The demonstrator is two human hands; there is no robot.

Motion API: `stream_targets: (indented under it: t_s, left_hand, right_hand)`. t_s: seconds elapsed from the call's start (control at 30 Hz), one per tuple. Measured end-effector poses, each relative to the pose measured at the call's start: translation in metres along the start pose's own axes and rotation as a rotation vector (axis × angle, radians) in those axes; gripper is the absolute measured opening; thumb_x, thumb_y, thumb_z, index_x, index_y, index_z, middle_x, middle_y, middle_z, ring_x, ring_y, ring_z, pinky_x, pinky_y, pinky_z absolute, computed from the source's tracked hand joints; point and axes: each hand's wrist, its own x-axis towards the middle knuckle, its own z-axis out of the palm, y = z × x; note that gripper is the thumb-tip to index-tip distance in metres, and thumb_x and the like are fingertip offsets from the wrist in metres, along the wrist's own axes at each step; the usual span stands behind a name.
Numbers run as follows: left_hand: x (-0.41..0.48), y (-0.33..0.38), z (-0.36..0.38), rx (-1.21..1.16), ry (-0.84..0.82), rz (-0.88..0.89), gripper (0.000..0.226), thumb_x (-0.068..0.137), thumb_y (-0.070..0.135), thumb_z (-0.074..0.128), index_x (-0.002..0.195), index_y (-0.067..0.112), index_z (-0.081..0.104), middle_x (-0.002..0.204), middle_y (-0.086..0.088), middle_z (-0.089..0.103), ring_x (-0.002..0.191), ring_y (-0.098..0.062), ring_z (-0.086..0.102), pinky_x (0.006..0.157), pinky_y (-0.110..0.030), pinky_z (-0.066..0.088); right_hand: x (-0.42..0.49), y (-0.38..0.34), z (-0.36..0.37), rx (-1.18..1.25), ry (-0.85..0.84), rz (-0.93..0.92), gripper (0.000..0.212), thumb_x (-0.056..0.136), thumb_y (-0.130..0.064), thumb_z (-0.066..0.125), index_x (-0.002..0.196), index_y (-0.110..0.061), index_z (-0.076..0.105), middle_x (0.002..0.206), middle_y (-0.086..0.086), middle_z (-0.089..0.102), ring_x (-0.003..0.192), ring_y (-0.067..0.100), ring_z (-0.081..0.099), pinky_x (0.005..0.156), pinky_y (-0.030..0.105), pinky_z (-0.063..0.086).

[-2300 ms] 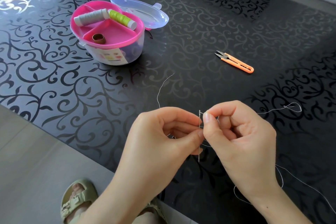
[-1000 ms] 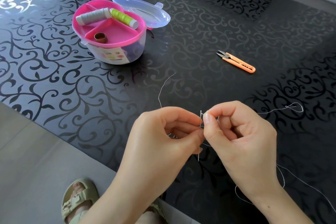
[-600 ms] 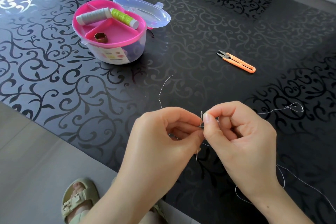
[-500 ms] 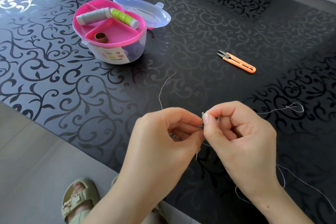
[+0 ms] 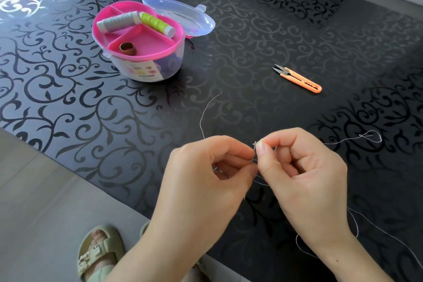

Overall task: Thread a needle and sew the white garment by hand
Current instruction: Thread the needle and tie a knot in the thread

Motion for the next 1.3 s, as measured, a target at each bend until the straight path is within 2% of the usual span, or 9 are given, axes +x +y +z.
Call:
stream_targets:
  t_s: [0.33,0.77,0.9,1.1,1.3]
  left_hand:
    - [0.0,-0.0002,0.0006,-0.014,0.002,-0.014,0.017,0.074,0.009,0.079,0.079,0.024,0.074,0.067,0.015,0.071,0.063,-0.003,0.068,0.062,-0.021,0.055]
    - [0.0004,-0.0005,0.0006,0.036,0.042,0.019,0.019,0.073,0.01,0.079,0.077,0.028,0.073,0.067,0.019,0.069,0.066,0.0,0.067,0.063,-0.019,0.054]
    - [0.0013,-0.0005,0.001,0.064,0.075,0.033,0.023,0.073,0.01,0.079,0.076,0.032,0.073,0.067,0.021,0.069,0.065,0.001,0.066,0.063,-0.017,0.053]
    - [0.0014,-0.0022,0.0015,0.099,0.09,0.053,0.026,0.073,0.008,0.079,0.075,0.033,0.073,0.069,0.023,0.068,0.065,0.002,0.066,0.063,-0.012,0.051]
    - [0.0006,-0.0049,0.0011,0.106,0.126,0.111,0.022,0.071,0.01,0.08,0.078,0.029,0.074,0.072,0.024,0.069,0.064,0.005,0.066,0.061,-0.008,0.049]
  right_hand:
    - [-0.0007,0.0001,-0.0005,0.023,-0.005,-0.007,0.011,0.084,-0.02,0.059,0.074,-0.019,0.063,0.051,0.007,0.046,0.043,0.005,0.038,0.05,0.004,0.032]
    - [-0.0006,-0.0017,-0.0013,0.051,-0.014,-0.01,0.009,0.086,-0.024,0.06,0.081,-0.022,0.066,0.054,0.005,0.051,0.045,0.015,0.044,0.044,0.014,0.036]
    - [-0.0004,-0.0018,-0.0023,0.135,-0.034,0.064,0.01,0.084,-0.03,0.062,0.08,-0.027,0.069,0.055,0.004,0.053,0.046,0.01,0.045,0.048,0.013,0.038]
    - [0.005,0.0013,-0.0036,0.379,-0.106,0.238,0.014,0.076,-0.039,0.066,0.08,-0.028,0.073,0.05,-0.009,0.05,0.046,0.009,0.04,0.048,0.019,0.037]
    - [0.005,0.0006,-0.0032,0.364,-0.129,0.229,0.014,0.078,-0.04,0.064,0.077,-0.029,0.071,0.052,-0.012,0.054,0.046,0.003,0.044,0.05,0.012,0.038]
